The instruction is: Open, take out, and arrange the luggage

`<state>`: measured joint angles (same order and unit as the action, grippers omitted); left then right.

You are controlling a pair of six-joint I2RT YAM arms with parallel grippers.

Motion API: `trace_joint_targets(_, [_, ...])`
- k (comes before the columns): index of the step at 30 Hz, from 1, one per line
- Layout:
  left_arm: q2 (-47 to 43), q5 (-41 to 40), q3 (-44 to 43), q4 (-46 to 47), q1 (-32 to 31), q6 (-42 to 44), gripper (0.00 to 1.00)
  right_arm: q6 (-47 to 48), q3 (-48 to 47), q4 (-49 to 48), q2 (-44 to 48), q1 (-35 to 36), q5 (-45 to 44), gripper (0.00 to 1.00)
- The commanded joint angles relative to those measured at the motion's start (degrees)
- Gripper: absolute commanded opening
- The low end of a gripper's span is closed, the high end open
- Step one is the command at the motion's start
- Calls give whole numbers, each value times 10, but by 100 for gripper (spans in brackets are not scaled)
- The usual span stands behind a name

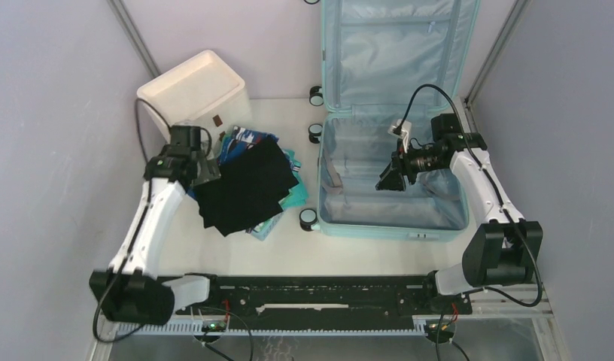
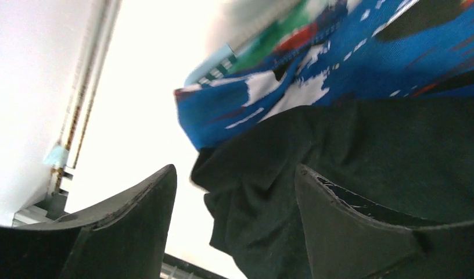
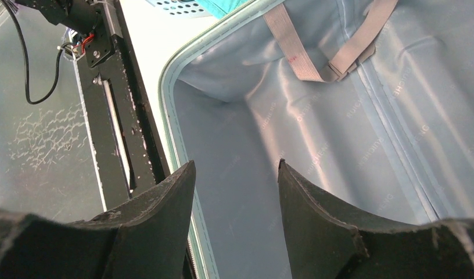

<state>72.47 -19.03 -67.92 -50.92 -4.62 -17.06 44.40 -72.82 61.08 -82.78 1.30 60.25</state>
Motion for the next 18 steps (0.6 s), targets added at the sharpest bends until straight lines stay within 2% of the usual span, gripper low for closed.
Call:
trace_joint_targets(1, [-131,-59,-45,33,3,-34,78,-15,-11,-22,9,17,-5,62])
trace_joint_targets(2, [-146,-36,-49,37,3,-40,77,-18,-12,-27,9,22,-8,62])
trace_joint_targets(4, [-173,37,-44,57,3,-55,68,-26,-12,-37,9,35,-13,63])
trace_joint_targets(9, [-197,297,46,179,3,-147,36,-51,-12,-72,9,81,-21,64])
trace_joint_targets(10, [-189,324,64,202,2,-170,31,-57,-11,-80,8,92,-23,64])
trace_joint_targets(12, [-160,343,82,225,-3,-191,25,-73,-12,-100,6,116,-28,64])
trace_joint_targets(14, [-114,337,82,229,-13,-190,24,-100,-12,-133,5,135,-33,63])
trace_joint_targets(18, [-37,269,80,224,-17,-159,23,-213,-13,-242,-5,173,-50,62])
